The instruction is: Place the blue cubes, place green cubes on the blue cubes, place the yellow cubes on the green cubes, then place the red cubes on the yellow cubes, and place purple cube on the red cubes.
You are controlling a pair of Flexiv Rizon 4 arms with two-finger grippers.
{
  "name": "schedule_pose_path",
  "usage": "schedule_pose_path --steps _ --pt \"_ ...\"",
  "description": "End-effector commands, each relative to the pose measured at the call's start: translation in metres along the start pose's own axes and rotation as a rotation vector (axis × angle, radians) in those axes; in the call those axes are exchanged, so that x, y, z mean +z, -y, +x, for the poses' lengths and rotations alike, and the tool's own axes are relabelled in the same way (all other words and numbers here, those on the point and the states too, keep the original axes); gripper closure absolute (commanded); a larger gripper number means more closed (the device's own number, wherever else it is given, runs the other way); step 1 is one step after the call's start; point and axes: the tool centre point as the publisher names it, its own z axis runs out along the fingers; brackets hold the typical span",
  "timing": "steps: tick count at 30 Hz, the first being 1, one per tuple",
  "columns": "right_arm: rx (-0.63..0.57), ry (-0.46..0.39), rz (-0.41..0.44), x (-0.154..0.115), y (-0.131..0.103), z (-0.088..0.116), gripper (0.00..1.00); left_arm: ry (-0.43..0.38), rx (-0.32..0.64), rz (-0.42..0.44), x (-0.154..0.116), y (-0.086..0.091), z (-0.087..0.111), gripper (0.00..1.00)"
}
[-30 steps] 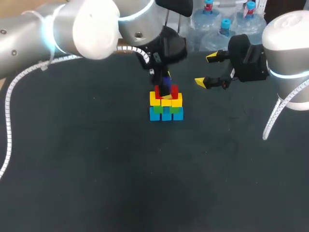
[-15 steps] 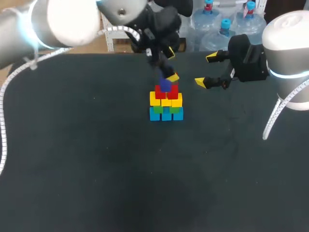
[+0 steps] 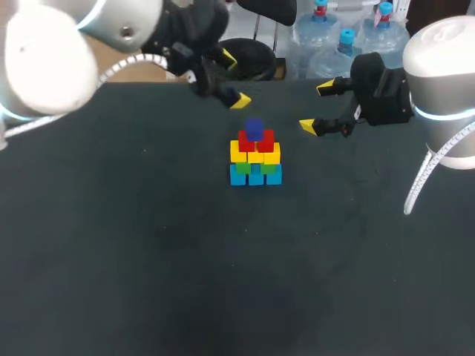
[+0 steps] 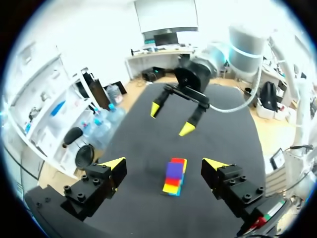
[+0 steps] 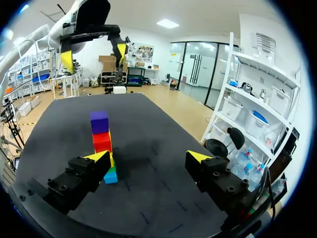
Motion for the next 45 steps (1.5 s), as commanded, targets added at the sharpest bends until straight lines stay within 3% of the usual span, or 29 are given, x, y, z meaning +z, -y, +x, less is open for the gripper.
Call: schedule_pose_path --steps 1,7,15,20,25,45 --pt "0.0 0.0 -0.001 -0.001 0.0 0.0 0.0 0.087 -0.028 -0.074 -0.022 0.001 0.009 0.0" --pt "0.0 0.0 -0.001 -0.001 0.0 0.0 0.0 0.118 -0.052 -0.161 -0.04 -0.02 0.019 0.0" --pt "0.0 0.0 -0.001 -0.001 0.0 0.0 0.0 0.21 -0.076 -0.298 -0.072 -0.05 0.011 0.0" --pt "0.0 0.0 -0.001 -0.001 0.0 0.0 0.0 0.283 -0.128 -0.375 -0.086 -0.063 0.006 0.0" --pt "0.0 0.0 -0.001 -0.001 0.0 0.0 0.0 0.323 -0.113 -0.444 -0.102 -0.073 -0.001 0.0" --pt "0.0 0.0 -0.001 -0.001 0.0 0.0 0.0 0.323 -0.113 -0.444 -0.102 -0.073 -0.001 0.0"
